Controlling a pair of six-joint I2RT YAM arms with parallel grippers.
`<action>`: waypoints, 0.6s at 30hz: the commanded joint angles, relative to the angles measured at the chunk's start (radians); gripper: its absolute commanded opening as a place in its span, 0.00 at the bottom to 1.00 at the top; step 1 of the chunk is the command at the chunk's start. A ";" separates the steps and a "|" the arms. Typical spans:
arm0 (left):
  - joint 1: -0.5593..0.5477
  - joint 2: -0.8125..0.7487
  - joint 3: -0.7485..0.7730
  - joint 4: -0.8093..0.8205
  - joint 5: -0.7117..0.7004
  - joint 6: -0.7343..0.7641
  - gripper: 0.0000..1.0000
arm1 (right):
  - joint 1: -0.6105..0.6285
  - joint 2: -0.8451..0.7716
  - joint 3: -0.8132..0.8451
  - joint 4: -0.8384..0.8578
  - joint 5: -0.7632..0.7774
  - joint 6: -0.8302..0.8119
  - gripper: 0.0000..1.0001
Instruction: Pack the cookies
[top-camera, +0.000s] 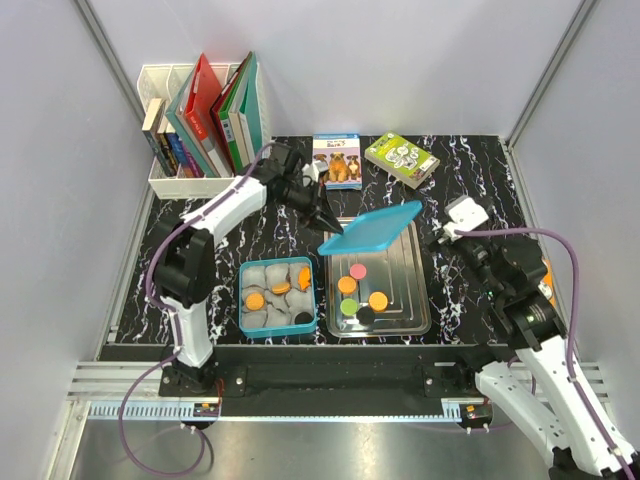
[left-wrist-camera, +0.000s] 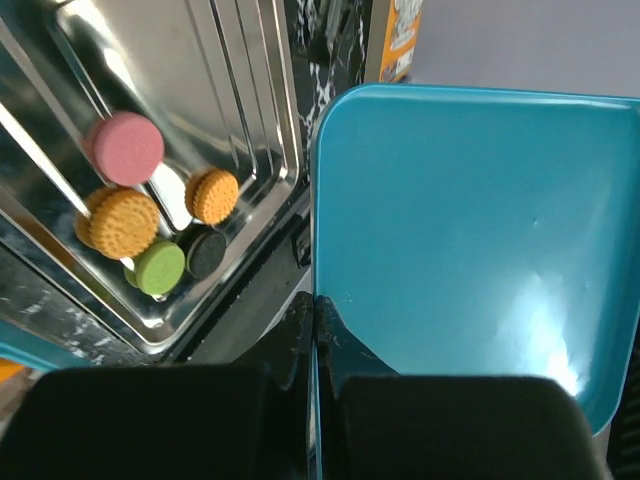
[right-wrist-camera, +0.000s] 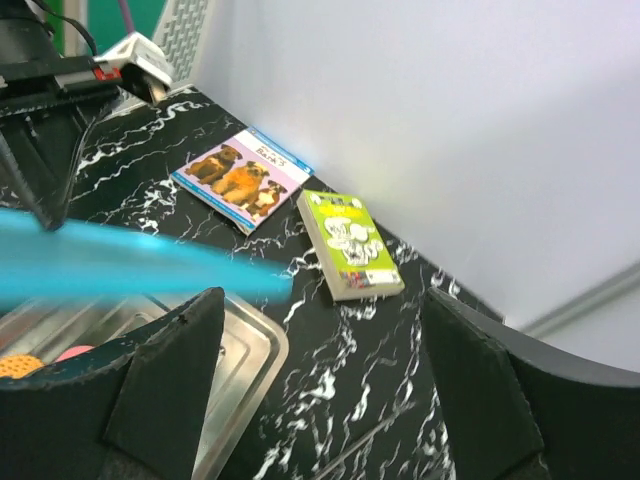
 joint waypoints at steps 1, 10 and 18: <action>-0.052 -0.118 -0.091 0.046 0.069 -0.020 0.00 | 0.007 0.064 0.030 0.122 -0.146 -0.202 0.87; -0.006 -0.141 -0.104 0.068 0.080 -0.041 0.00 | 0.007 0.058 0.126 -0.021 -0.256 -0.216 0.86; 0.020 -0.087 -0.104 0.103 0.117 -0.082 0.00 | 0.008 -0.085 0.086 0.028 -0.164 -0.116 0.86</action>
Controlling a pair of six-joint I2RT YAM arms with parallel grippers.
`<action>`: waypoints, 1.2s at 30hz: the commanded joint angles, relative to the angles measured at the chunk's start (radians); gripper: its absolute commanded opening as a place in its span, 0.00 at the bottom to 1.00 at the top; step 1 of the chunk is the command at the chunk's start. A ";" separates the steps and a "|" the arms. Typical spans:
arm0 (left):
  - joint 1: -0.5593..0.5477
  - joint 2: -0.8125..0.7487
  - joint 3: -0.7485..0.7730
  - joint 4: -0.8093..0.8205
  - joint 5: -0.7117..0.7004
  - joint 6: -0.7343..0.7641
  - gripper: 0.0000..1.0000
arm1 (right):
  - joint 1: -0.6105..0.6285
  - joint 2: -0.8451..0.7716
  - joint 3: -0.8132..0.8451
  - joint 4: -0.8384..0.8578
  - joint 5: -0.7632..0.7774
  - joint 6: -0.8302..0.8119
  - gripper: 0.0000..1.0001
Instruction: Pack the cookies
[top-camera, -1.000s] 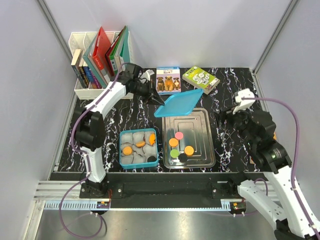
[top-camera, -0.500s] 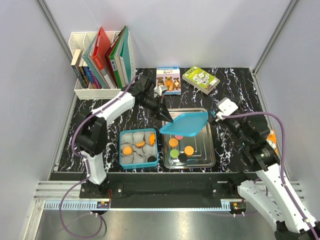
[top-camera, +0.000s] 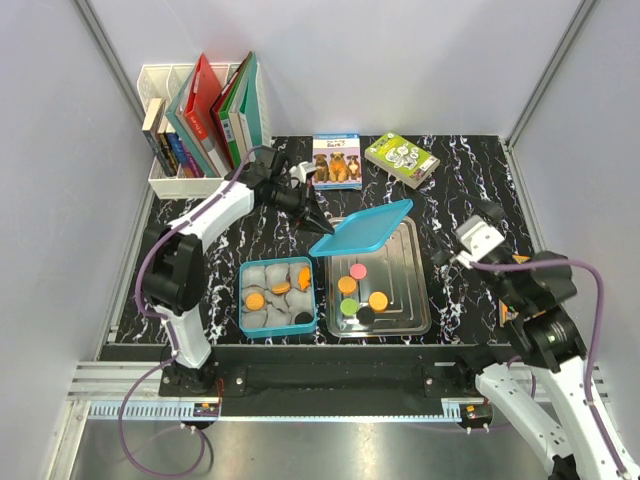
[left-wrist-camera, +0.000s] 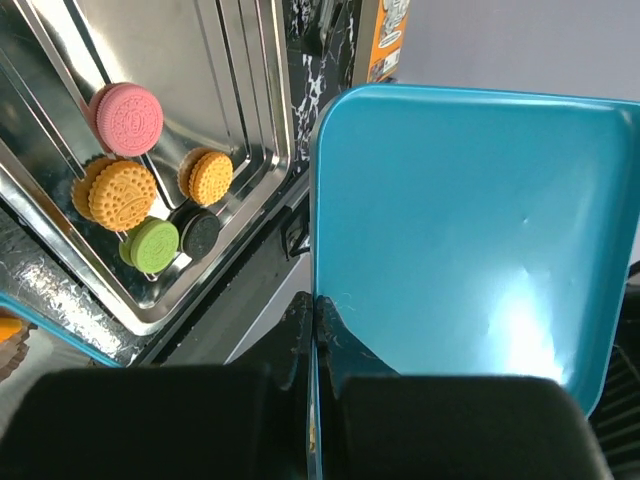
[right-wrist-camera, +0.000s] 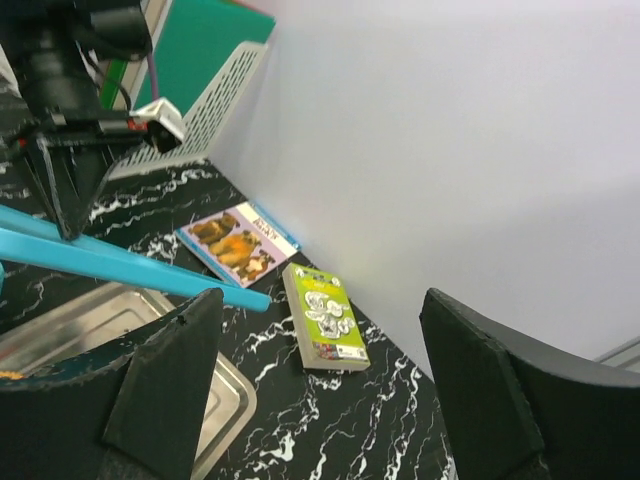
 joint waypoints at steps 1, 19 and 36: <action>-0.008 0.019 0.030 0.065 0.092 -0.066 0.00 | 0.005 -0.051 0.009 0.018 0.005 0.059 0.86; -0.069 -0.016 0.174 -0.395 -0.754 0.290 0.00 | 0.005 0.237 0.316 -0.321 0.174 0.912 0.54; -0.172 -0.240 0.006 0.022 -0.984 0.301 0.00 | 0.005 0.283 0.080 -0.330 0.029 1.346 0.57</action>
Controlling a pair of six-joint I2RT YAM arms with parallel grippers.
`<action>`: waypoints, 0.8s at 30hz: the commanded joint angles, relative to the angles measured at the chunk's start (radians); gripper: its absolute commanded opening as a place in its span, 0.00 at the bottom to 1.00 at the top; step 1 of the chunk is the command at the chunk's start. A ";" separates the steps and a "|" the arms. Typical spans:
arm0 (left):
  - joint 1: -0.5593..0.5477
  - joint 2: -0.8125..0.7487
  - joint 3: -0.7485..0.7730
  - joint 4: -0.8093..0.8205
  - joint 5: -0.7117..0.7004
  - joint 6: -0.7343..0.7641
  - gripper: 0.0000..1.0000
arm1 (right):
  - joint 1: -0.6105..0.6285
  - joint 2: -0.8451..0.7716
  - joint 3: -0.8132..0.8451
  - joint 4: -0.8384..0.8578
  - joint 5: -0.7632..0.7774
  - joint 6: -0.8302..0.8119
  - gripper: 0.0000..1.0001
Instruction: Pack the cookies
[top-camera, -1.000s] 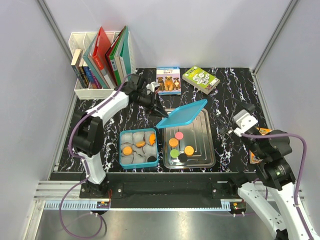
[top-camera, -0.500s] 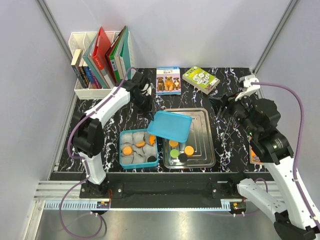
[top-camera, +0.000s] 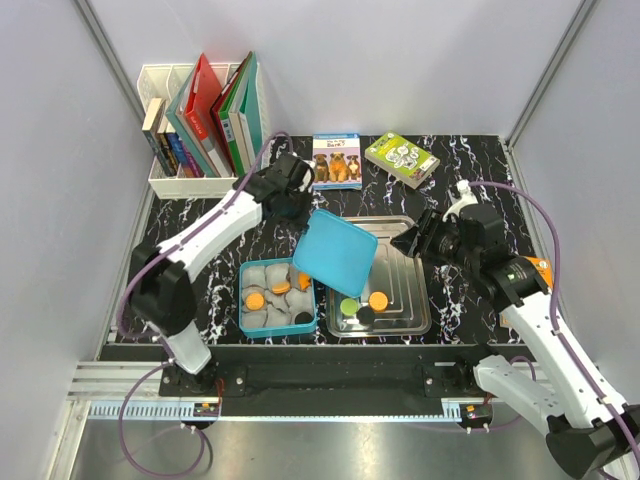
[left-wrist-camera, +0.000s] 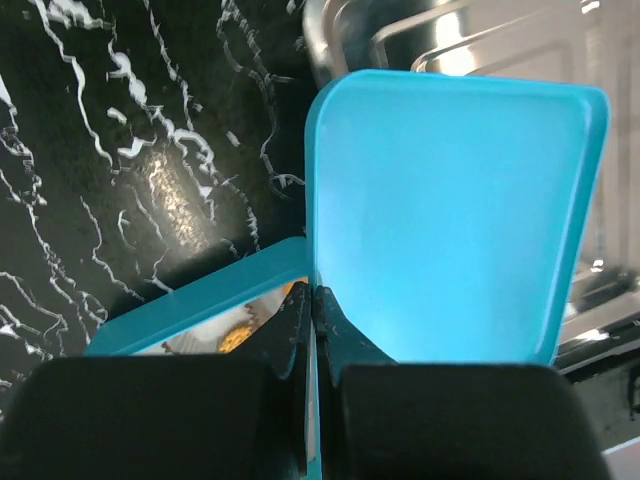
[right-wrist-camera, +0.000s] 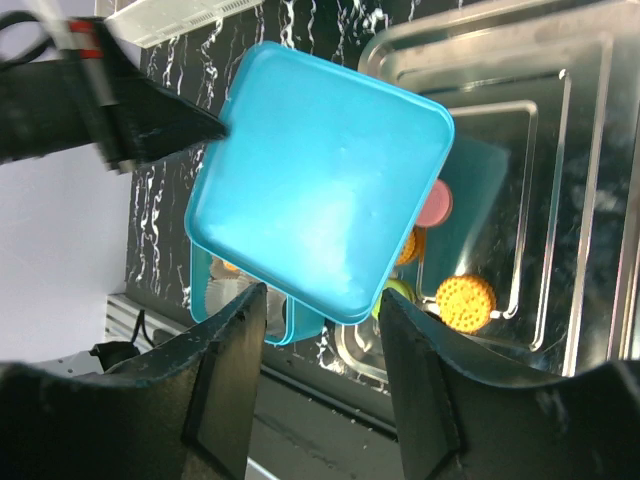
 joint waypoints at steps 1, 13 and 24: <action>-0.009 -0.176 -0.084 0.262 -0.040 -0.046 0.00 | 0.005 -0.031 -0.008 0.024 -0.008 0.098 0.58; -0.009 -0.175 -0.063 0.308 0.112 -0.109 0.00 | 0.006 0.017 -0.111 0.145 -0.040 0.142 0.68; -0.009 -0.210 -0.061 0.308 0.184 -0.122 0.00 | -0.001 0.080 -0.140 0.224 -0.014 0.119 0.69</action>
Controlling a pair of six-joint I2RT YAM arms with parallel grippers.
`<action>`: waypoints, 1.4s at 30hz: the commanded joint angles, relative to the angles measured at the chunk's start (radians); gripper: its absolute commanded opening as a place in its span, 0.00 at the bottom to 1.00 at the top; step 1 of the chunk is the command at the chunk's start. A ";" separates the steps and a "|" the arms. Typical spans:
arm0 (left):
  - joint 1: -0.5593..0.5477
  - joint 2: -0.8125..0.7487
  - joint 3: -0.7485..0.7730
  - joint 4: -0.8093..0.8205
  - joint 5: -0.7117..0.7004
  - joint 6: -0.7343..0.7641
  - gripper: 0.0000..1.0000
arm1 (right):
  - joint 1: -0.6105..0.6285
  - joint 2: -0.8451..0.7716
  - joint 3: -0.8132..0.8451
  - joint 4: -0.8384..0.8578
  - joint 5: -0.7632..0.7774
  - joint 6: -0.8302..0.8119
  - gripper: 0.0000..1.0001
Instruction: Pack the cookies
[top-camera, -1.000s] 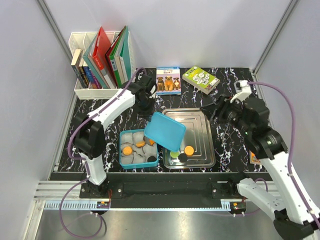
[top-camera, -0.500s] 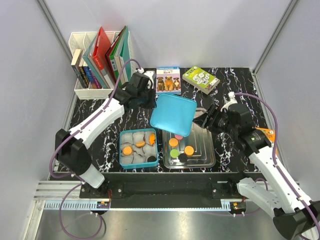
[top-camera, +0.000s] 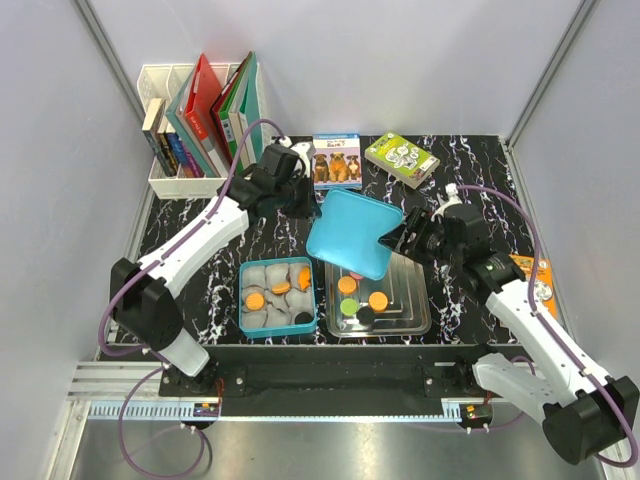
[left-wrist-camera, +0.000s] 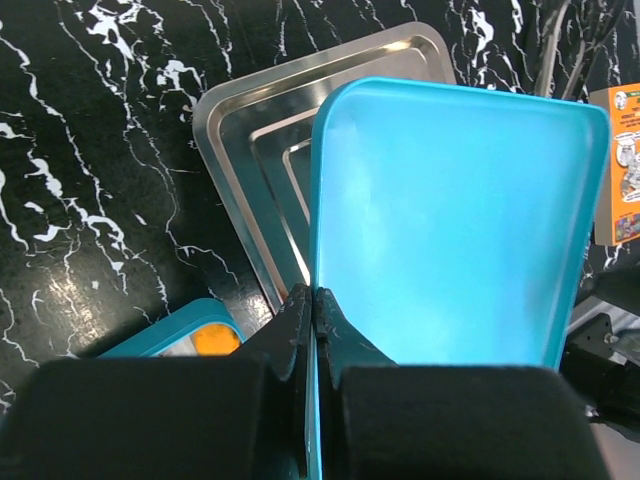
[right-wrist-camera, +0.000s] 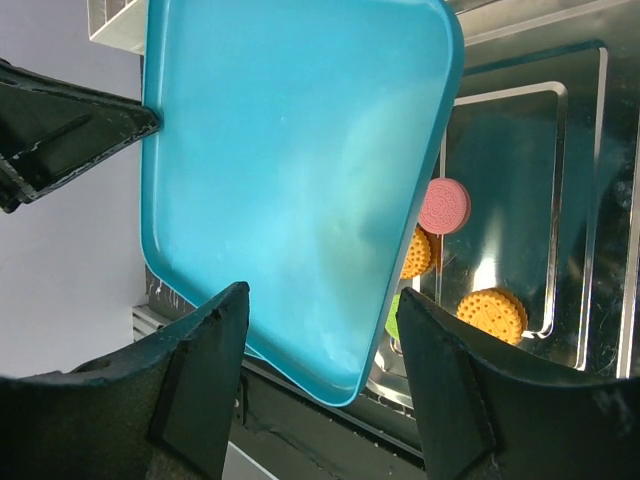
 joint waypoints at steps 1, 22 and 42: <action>0.002 -0.050 0.017 0.069 0.074 -0.017 0.00 | -0.006 -0.022 -0.021 0.093 0.015 -0.008 0.69; 0.030 -0.090 -0.038 0.121 0.209 -0.060 0.00 | -0.083 -0.043 -0.118 0.253 -0.019 0.009 0.70; 0.043 -0.080 -0.061 0.145 0.226 -0.071 0.16 | -0.083 -0.057 -0.136 0.408 -0.131 0.053 0.31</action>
